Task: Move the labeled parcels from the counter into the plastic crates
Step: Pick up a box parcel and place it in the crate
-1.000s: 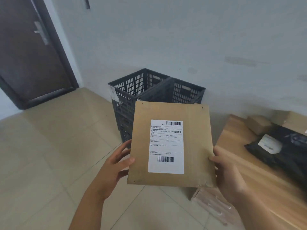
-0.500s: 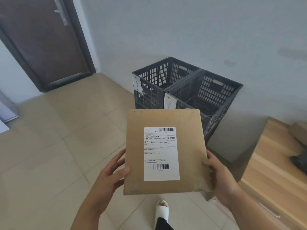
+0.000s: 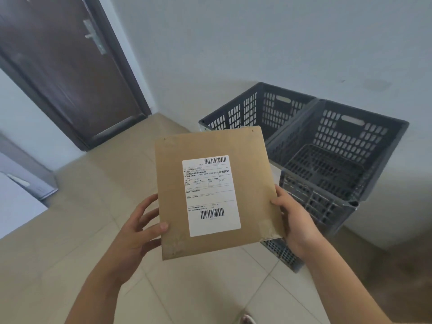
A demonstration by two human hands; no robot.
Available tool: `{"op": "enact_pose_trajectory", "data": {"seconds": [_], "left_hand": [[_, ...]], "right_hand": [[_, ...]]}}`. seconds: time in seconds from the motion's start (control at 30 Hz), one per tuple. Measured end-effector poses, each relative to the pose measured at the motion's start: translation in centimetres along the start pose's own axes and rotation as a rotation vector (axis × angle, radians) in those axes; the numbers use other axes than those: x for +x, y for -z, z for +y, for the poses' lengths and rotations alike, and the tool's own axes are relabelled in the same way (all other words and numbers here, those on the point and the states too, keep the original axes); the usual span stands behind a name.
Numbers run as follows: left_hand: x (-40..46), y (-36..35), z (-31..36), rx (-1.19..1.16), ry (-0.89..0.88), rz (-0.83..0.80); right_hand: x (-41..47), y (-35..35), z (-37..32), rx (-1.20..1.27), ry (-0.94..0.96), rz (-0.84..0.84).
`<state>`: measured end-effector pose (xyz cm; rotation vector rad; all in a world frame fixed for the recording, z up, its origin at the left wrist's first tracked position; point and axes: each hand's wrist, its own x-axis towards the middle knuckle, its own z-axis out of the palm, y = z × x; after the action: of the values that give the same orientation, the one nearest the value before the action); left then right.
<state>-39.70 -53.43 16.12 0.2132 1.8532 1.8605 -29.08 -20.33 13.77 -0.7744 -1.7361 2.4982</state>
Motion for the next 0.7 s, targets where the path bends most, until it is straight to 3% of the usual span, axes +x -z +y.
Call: {"op": "enact_pose_trajectory", "data": {"seconds": [0.33, 0.53, 0.7], "left_hand": [[13.0, -1.1, 1.2, -0.014, 0.055, -0.105], [25.5, -5.6, 3.3, -0.015, 0.013, -0.178], [35.5, -12.0, 5.1, -0.097, 0.069, -0.256]], "right_hand": [[6.8, 3.0, -4.8, -0.044, -0.020, 0.109], [10.8, 3.8, -4.1, 0.317, 0.031, 0.577], [15.9, 0.4, -5.9, 0.657, -0.073, 0.626]]}}
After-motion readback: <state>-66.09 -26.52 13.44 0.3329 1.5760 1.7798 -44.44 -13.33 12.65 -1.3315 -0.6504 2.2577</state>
